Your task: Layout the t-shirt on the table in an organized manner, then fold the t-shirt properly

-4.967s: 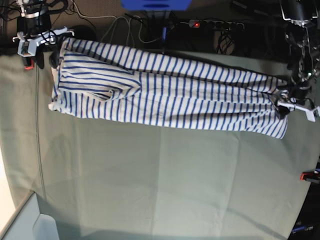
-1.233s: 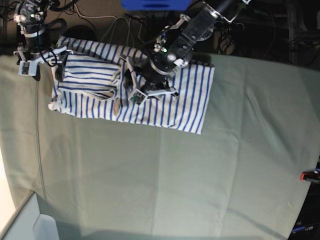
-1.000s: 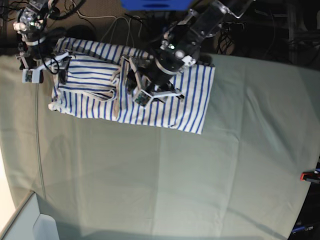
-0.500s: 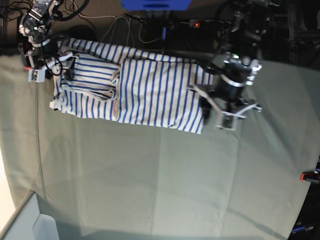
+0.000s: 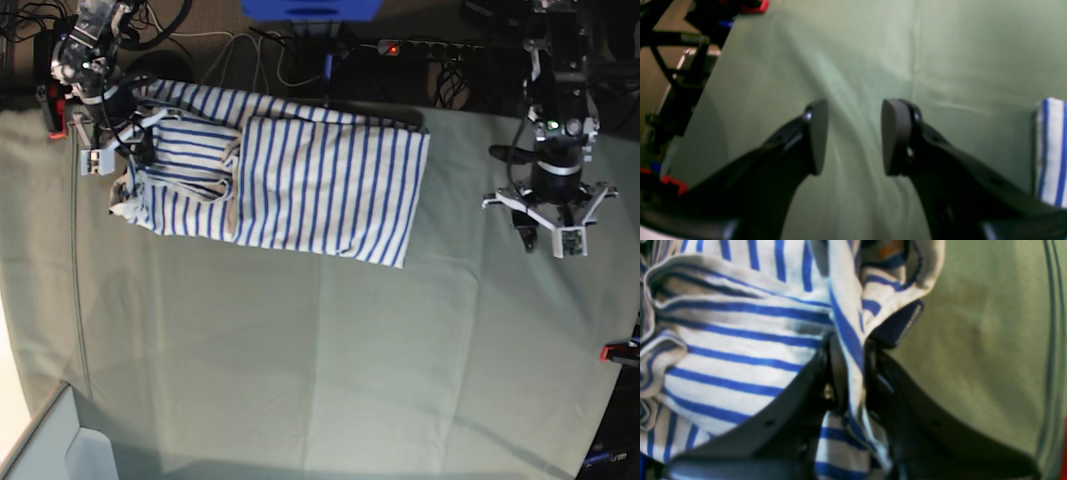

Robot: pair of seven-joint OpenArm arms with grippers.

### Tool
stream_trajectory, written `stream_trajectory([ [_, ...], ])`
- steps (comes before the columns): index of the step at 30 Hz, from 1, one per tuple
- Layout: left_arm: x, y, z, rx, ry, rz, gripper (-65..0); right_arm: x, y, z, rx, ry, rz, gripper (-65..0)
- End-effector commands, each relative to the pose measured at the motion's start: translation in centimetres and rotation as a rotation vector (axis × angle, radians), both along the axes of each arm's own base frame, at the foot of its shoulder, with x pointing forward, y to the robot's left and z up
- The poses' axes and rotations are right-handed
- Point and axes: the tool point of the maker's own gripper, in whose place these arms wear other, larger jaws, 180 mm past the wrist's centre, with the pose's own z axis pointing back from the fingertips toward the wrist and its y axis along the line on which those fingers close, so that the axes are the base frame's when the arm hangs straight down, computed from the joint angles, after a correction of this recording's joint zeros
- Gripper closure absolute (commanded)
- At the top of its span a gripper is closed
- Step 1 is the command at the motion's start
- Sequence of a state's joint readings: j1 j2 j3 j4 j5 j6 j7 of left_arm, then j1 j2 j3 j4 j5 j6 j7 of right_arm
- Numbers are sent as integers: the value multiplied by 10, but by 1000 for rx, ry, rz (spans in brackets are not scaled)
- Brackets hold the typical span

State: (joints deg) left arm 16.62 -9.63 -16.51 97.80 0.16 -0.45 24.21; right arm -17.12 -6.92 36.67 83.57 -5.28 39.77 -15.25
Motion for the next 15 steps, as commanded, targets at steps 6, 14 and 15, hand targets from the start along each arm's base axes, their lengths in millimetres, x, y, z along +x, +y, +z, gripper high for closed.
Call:
stream_trajectory([
  [6,-1,9,10,22,-34,10,-258,25,1,61,-92,-168,31,0],
  [14,-2,11,11,30,-34,8,-258,38,73,58,-164,-84,311,0],
  [15,-2,11,11,30,-34,8,-258,41,80,59,-168,-79,317,0],
])
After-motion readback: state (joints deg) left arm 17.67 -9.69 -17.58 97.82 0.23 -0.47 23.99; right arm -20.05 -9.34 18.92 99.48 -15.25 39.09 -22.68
